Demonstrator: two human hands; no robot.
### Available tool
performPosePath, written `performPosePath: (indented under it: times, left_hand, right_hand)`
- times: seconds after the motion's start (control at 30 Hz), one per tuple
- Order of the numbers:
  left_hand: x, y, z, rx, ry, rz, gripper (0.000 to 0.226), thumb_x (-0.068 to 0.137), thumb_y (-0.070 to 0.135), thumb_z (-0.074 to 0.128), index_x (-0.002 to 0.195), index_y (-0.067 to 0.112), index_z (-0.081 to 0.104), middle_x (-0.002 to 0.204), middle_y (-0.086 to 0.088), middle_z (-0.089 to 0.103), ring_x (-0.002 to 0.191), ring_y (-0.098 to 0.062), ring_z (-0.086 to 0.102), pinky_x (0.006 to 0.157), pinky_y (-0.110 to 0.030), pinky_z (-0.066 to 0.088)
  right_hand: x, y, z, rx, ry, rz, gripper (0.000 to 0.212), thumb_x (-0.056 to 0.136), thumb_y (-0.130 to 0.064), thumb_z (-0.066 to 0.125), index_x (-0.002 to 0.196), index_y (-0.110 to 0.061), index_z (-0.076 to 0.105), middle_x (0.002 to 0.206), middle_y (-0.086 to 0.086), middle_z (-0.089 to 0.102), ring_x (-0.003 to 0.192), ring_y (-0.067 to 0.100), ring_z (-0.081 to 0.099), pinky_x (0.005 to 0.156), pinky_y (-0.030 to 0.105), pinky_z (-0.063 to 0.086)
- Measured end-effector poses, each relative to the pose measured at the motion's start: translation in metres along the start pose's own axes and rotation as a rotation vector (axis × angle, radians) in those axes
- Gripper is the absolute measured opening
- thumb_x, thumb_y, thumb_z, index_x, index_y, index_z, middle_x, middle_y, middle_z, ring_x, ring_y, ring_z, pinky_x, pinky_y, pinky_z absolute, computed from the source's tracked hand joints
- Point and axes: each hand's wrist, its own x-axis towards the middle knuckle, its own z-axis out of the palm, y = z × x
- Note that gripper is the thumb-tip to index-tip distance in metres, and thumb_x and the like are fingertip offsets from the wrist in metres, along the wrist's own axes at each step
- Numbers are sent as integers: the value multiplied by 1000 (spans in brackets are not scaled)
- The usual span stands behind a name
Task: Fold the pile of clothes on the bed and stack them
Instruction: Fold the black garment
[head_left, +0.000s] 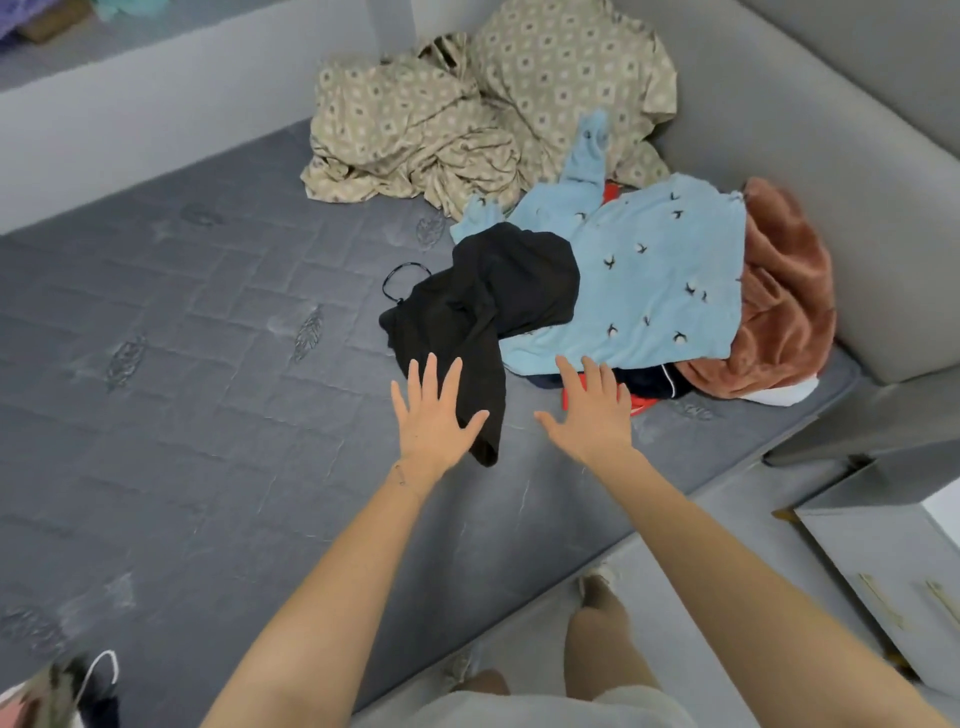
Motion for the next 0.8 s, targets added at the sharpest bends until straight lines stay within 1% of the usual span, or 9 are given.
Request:
performPosePath:
  times: [0.2,0.3,0.4,0.47,0.57,0.67,0.8]
  left_hand:
    - [49,45,7,-66,-26,-138,78,95,57,44,155,31,2,163,-4,-8,149,-26,-16,116,-53,-10]
    - [73,64,11,-130,11,-225,78,94,57,45,155,32,3,164,-4,-6,149,-25,-15,116,-51,-10]
    - [90,75,13,-181,41,-284,77,94,57,46,155,32,6,164,-4,-4,149,-24,-15,116,-49,-13]
    - [101,76,17,-195,68,-301,77,94,56,46,155,31,7,164,-4,-2,149,-23,-14,116,-48,-14]
    - [124,71,28,-205,62,-337,77,94,56,46,155,31,7,164,-4,-1,149,-23,-14,115,-46,-16]
    - [150,60,49,-232,36,-377,77,94,57,45,155,31,6,164,-3,-2,149,-23,-15,115,-45,-16]
    - [195,36,88,-244,24,-414,78,94,58,45,155,30,4,164,-3,-4,149,-23,-14,117,-46,-13]
  right_hand:
    - [71,32,-27,19,-74,-140,79,92,-52,53,154,-30,11,162,8,10,148,32,8,117,50,16]
    - [105,44,-35,-24,-86,-248,79,92,-53,53,155,-29,12,162,9,11,148,33,10,117,49,18]
    - [137,52,-37,-37,-127,-287,78,92,-54,53,154,-30,12,162,8,10,148,34,10,117,49,17]
    - [155,53,-33,-38,-137,-314,78,92,-53,54,154,-30,13,161,8,11,148,33,11,116,49,18]
    - [186,52,-22,-82,-142,-345,78,91,-54,54,154,-29,14,162,8,12,148,32,11,117,48,21]
    - [222,48,-5,-112,-165,-343,80,91,-54,54,154,-30,11,162,7,9,149,31,6,118,48,17]
    - [278,42,29,-142,-140,-378,84,90,-55,55,155,-29,8,163,8,4,150,31,1,119,48,12]
